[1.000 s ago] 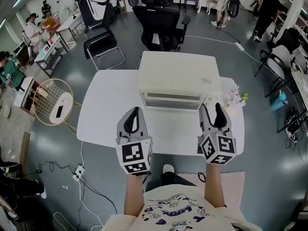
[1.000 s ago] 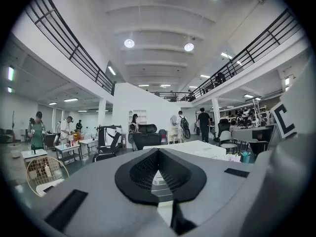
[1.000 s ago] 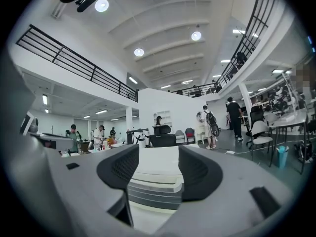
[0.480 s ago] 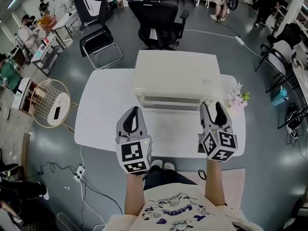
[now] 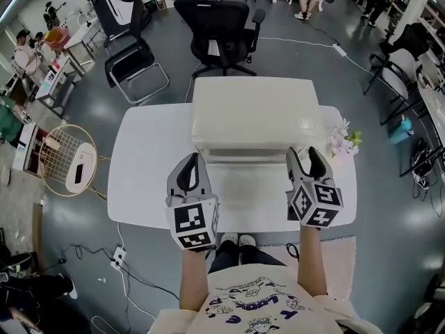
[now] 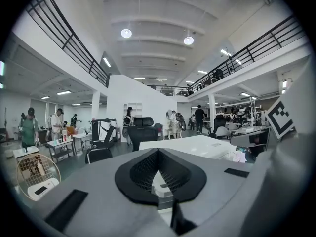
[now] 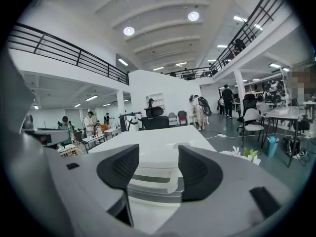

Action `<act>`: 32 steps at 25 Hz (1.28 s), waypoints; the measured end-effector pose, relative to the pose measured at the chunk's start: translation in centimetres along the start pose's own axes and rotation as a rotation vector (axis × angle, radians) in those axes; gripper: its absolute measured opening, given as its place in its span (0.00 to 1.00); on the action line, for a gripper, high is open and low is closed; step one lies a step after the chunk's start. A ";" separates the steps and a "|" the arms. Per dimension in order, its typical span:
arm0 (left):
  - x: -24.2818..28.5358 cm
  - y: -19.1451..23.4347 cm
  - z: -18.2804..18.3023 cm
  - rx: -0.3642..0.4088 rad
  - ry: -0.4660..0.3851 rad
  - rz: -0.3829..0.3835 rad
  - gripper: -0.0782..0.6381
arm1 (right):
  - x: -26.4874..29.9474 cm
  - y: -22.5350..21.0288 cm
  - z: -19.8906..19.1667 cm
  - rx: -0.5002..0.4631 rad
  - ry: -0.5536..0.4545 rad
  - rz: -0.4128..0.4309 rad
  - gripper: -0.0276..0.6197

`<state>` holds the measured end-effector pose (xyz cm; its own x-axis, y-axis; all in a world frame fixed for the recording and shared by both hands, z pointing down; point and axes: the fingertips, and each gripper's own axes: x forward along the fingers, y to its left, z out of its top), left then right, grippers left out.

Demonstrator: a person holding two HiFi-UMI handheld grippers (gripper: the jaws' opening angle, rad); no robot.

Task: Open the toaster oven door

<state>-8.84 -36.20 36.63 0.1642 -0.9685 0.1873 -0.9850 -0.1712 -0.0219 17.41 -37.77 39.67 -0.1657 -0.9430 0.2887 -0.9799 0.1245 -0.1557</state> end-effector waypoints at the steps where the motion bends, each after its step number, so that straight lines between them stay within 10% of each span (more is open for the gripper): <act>1: 0.3 0.1 -0.1 -0.001 0.003 -0.004 0.11 | 0.3 0.0 -0.3 -0.002 0.014 -0.002 0.42; 32: 3.6 2.8 -3.9 -0.034 0.087 -0.015 0.11 | 6.2 -3.5 -7.2 -0.030 0.367 -0.084 0.34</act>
<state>-11.25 -39.44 41.08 0.1749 -0.9462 0.2723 -0.9840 -0.1777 0.0146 18.99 -41.81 48.82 -0.1075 -0.7775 0.6196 -0.9937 0.0652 -0.0906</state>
